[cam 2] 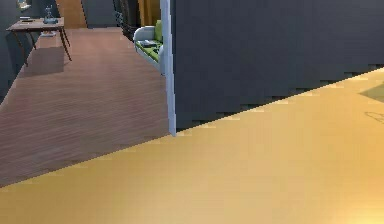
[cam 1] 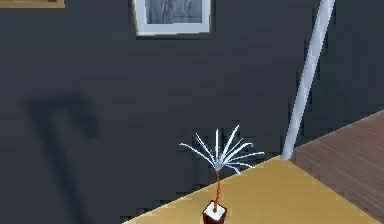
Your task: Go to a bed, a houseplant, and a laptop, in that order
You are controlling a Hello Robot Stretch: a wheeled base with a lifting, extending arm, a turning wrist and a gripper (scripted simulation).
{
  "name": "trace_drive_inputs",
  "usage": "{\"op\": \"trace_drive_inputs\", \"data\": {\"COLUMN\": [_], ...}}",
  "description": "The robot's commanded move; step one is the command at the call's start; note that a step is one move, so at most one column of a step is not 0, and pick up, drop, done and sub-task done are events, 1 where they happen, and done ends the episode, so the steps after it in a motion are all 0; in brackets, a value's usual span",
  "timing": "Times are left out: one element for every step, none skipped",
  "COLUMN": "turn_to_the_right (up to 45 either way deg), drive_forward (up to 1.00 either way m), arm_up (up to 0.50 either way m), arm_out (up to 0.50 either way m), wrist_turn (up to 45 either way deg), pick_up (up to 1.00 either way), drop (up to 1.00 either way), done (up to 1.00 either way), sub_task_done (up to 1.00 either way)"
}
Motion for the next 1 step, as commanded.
{"op": "trace_drive_inputs", "data": {"turn_to_the_right": [45.0], "drive_forward": [0.0], "arm_up": [0.0], "arm_out": [0.0], "wrist_turn": [0.0], "pick_up": [0.0], "drop": [0.0], "done": [0.0], "sub_task_done": [0.0]}}
